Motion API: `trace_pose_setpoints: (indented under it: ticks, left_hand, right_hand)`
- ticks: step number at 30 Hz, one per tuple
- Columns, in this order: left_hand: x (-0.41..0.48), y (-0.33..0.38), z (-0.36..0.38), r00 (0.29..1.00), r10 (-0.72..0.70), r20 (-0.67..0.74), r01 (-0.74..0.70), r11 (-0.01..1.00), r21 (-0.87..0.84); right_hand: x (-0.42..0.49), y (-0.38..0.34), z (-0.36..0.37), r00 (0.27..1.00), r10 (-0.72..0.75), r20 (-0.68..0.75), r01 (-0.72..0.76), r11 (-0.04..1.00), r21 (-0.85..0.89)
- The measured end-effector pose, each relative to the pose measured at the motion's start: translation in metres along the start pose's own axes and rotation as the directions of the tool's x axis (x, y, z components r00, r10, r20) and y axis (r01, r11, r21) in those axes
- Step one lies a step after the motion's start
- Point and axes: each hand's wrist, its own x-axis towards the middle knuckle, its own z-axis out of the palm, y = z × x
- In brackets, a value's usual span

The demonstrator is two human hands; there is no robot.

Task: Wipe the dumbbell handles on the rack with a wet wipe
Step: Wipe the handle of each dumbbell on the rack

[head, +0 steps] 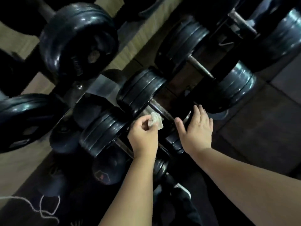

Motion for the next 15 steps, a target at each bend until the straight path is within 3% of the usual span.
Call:
trace_pose_setpoints:
  ticks: [2,4,6,9,15]
  left_hand:
    - [0.019,-0.008,0.011,0.969,0.248,0.014,-0.248,0.961,0.124]
    - [0.038,-0.013,0.026,0.879,0.477,-0.002,-0.469,0.864,0.181]
    - [0.055,-0.021,0.037,0.799,0.601,0.033,-0.591,0.773,0.232]
    - [0.065,-0.047,0.049,0.807,0.56,0.187,-0.591,0.759,0.273]
    - [0.074,-0.07,0.061,0.806,0.586,0.083,-0.591,0.789,0.165]
  right_hand:
    - [-0.001,0.0,0.005,0.998,0.014,-0.066,-0.015,1.0,-0.015]
    - [-0.001,0.002,0.01,0.994,-0.007,-0.107,0.002,0.999,-0.046]
    - [0.0,0.005,0.015,0.991,-0.038,-0.132,0.029,0.997,-0.073]
    - [-0.001,0.007,0.018,0.981,-0.046,-0.188,0.033,0.997,-0.072]
    - [0.0,0.005,0.021,0.968,-0.035,-0.247,0.029,0.999,-0.03]
